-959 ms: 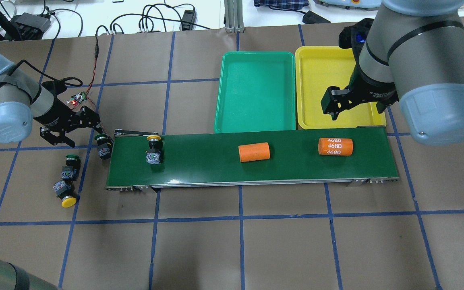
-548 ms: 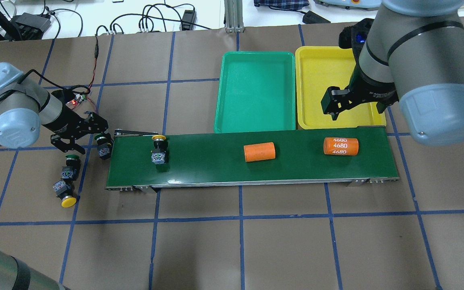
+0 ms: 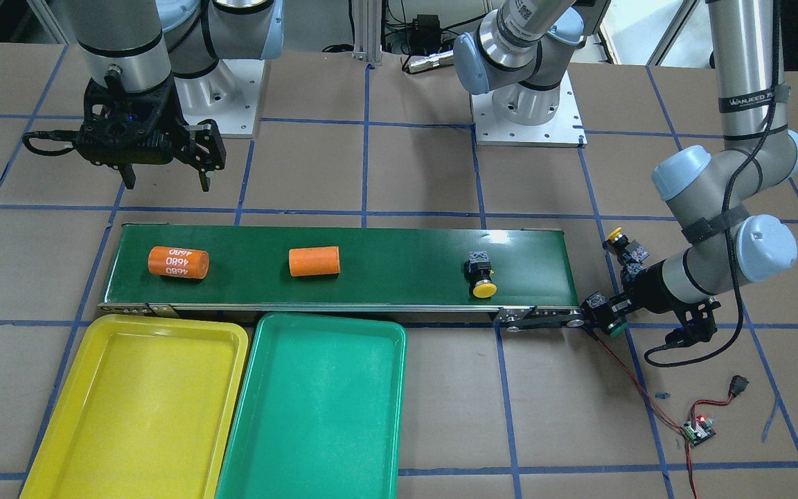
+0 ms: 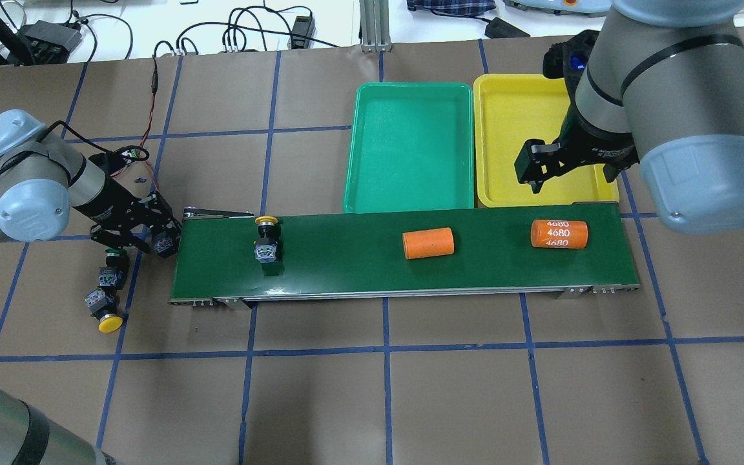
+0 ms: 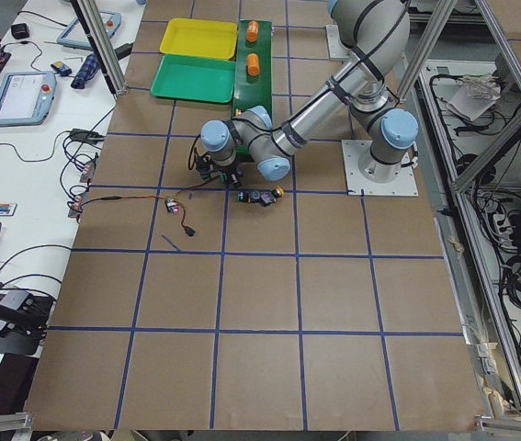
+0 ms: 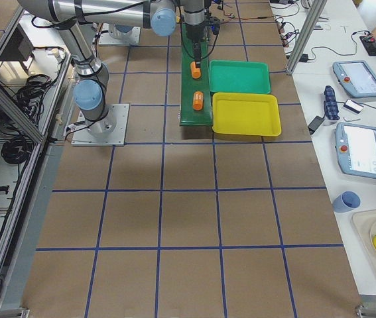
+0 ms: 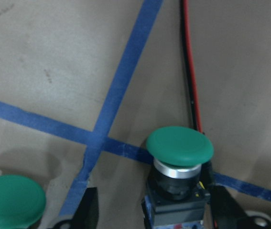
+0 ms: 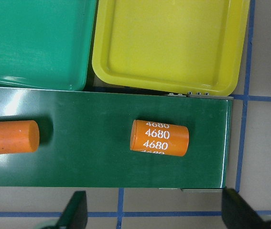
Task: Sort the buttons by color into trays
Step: 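Carry the green-capped button with the left gripper onto the belt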
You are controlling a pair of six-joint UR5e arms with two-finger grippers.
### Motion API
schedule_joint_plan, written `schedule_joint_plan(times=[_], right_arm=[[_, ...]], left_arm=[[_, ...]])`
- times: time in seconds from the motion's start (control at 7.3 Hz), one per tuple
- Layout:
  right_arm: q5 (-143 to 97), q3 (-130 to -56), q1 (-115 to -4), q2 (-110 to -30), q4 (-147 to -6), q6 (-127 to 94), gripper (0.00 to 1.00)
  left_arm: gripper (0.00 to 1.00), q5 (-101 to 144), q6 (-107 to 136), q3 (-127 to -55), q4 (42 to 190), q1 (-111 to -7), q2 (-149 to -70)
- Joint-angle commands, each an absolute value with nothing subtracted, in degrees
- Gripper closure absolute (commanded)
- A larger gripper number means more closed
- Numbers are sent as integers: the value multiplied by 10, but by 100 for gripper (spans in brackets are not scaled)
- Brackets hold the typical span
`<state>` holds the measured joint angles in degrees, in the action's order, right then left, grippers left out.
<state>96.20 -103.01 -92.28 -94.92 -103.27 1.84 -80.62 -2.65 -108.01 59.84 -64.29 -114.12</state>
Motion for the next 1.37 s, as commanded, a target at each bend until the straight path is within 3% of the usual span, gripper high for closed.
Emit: schedule_joint_plan(times=[0.0, 0.41, 0.82, 1.23], right_arm=[[962, -1030, -923, -949, -1032, 18, 0], [960, -1030, -923, -951, -1035, 16, 0], [912, -1027, -923, -947, -1042, 20, 0], [914, -1026, -917, -946, -1034, 23, 0]], left_arm=[[100, -833, -32, -1072, 603, -642, -1138], [100, -848, -76, -1046, 621, -647, -1096], [100, -878, -168, -977, 768, -704, -1044], [100, -875, -170, -1006, 769, -804, -1032]])
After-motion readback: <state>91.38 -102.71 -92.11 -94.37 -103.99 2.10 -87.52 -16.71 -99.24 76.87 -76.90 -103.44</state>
